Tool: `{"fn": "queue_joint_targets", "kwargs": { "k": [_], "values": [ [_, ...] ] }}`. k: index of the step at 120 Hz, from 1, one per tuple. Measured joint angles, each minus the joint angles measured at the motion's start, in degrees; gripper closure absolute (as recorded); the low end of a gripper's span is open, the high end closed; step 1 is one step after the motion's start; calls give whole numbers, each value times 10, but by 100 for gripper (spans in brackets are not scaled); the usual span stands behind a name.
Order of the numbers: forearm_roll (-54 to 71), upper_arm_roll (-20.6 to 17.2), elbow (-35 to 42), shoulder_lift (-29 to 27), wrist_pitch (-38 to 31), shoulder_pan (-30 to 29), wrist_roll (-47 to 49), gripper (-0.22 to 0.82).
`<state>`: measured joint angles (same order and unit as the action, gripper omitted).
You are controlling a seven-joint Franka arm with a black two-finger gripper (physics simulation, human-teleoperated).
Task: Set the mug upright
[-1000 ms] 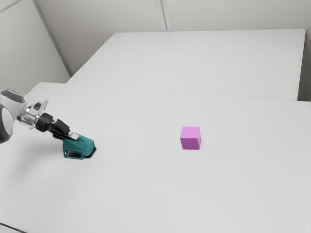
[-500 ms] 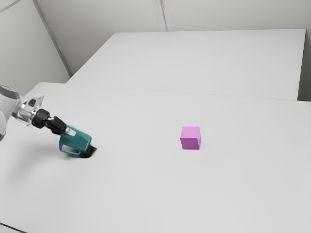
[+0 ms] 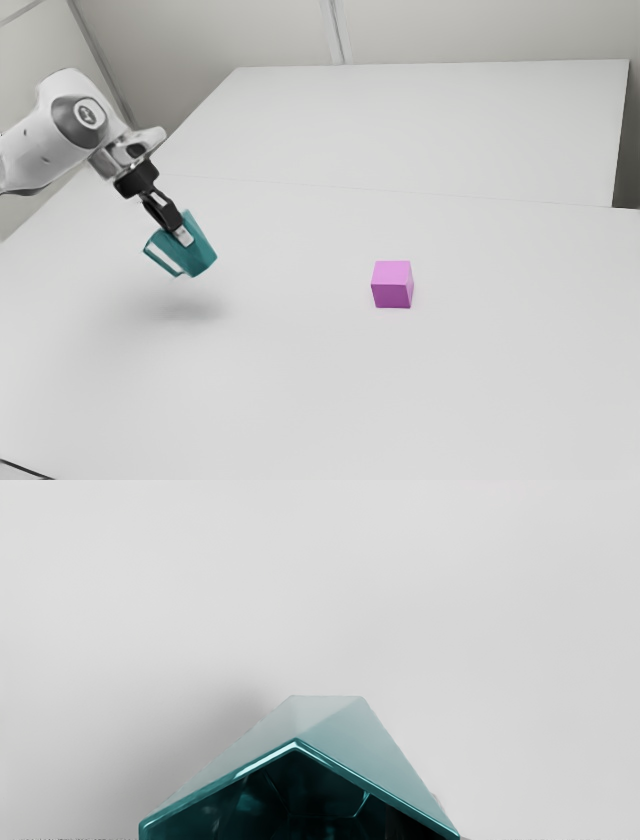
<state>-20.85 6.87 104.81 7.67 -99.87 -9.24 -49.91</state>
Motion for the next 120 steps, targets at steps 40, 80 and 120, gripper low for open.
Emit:
{"fn": "queue_joint_targets", "kwargs": {
  "k": [40, 80, 120],
  "values": [
    [151, -74, 43, 8, -165, 27, 162, 79],
    [168, -92, 48, 71, -242, 34, 259, 79],
    [167, -93, 47, 83, -255, 34, 313, 46]
  ]
}}
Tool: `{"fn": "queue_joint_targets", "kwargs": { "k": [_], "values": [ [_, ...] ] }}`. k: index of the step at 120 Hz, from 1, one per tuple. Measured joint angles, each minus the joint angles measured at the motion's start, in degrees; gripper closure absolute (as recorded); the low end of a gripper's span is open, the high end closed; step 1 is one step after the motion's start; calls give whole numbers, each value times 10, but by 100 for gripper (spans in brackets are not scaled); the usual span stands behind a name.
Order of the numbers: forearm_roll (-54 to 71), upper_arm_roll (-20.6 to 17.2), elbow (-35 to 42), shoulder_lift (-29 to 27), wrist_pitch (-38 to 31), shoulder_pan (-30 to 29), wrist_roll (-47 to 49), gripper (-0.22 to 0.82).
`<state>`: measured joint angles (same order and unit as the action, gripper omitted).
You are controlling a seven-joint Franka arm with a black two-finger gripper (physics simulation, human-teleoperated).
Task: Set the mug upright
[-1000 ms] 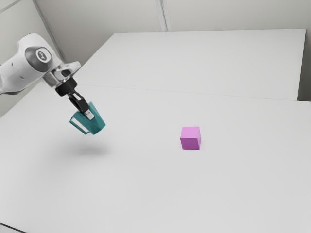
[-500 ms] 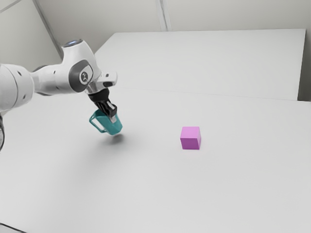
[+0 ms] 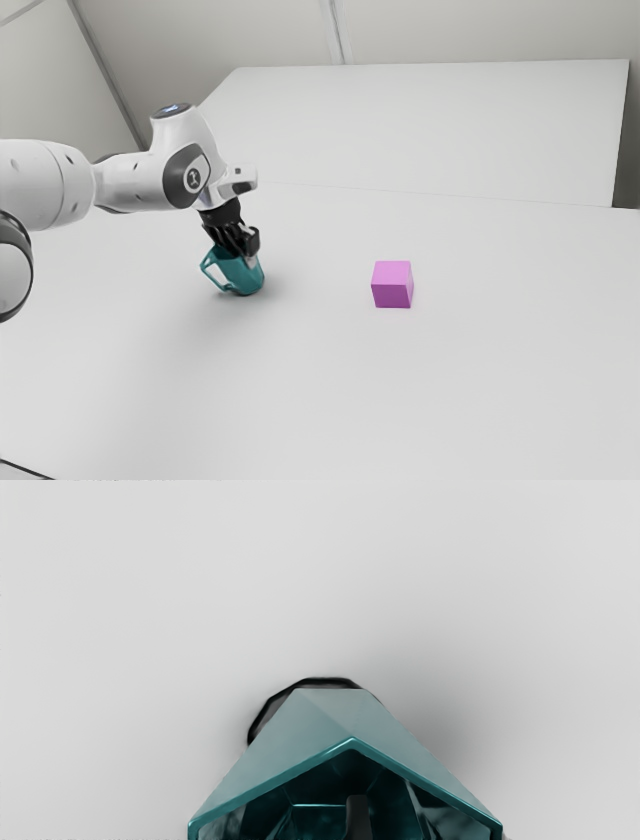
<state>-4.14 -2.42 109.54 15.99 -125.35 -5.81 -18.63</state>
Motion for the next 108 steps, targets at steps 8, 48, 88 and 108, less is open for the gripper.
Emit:
{"fn": "queue_joint_targets", "kwargs": {
  "k": [8, 48, 88, 108],
  "values": [
    [0, 0, 0, -10, 1, 0, 7, 33],
    [-8, -1, -93, -87, 111, 0, 31, 7],
    [-7, 0, -161, -153, 255, 1, 45, 1],
    [-8, 0, -163, -154, 278, 3, 49, 1]
  ]
}}
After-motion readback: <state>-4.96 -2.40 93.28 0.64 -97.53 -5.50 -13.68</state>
